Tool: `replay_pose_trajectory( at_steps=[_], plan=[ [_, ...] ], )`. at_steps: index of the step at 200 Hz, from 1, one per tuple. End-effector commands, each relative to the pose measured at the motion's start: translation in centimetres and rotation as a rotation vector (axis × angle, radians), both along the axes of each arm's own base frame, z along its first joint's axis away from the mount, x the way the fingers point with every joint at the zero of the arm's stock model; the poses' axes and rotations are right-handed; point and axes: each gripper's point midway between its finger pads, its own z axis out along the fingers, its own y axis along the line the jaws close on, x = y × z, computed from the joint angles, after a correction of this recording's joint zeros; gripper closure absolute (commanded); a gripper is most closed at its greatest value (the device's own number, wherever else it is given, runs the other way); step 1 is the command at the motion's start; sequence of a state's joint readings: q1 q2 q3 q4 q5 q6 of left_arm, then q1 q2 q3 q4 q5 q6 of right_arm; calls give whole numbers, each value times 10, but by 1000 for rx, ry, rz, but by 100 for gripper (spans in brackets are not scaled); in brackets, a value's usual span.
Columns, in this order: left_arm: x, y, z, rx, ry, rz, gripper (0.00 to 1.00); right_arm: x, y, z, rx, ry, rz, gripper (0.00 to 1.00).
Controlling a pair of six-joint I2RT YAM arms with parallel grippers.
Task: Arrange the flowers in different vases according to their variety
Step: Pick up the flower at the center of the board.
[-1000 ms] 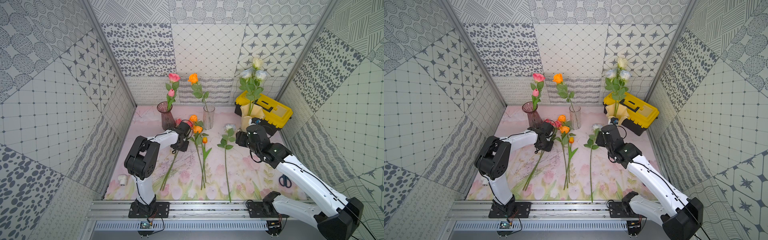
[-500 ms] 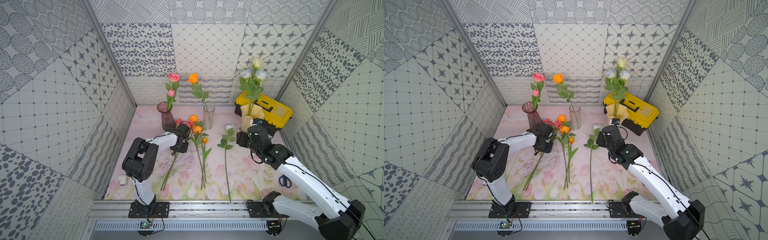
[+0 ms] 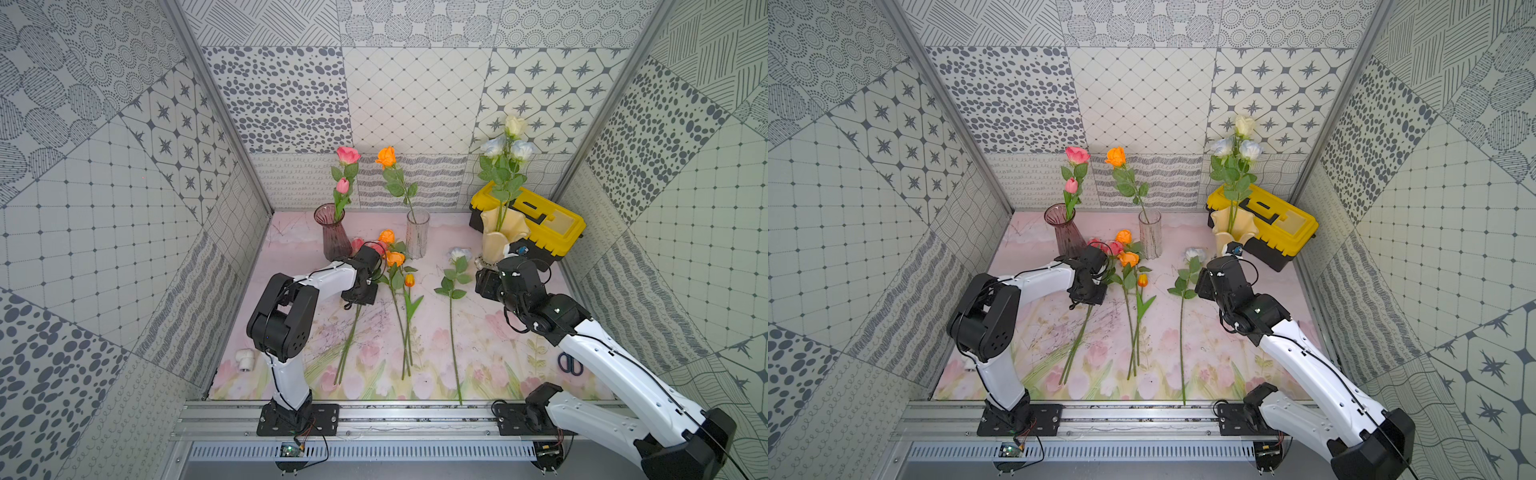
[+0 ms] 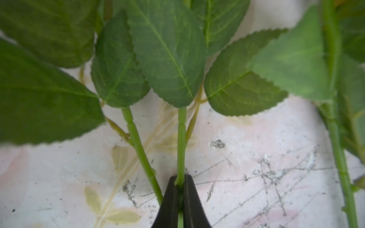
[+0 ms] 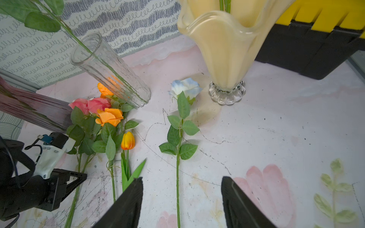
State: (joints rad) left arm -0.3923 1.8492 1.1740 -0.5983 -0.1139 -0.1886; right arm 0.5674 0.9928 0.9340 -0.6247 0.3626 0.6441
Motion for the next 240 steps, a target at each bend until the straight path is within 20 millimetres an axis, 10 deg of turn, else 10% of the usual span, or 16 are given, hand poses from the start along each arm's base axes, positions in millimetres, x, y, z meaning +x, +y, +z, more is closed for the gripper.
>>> replay_pose_trajectory(
  at_steps=[1,94,240],
  plan=[
    [-42,17,9,49,133,20,100,-2,0,4,21,-20,-4,33],
    [-25,5,97,-95,-137,20,100,-2,1,3,27,-18,-3,33],
    [10,-25,326,-382,-941,-181,100,-2,7,2,51,-15,19,33]
  ],
)
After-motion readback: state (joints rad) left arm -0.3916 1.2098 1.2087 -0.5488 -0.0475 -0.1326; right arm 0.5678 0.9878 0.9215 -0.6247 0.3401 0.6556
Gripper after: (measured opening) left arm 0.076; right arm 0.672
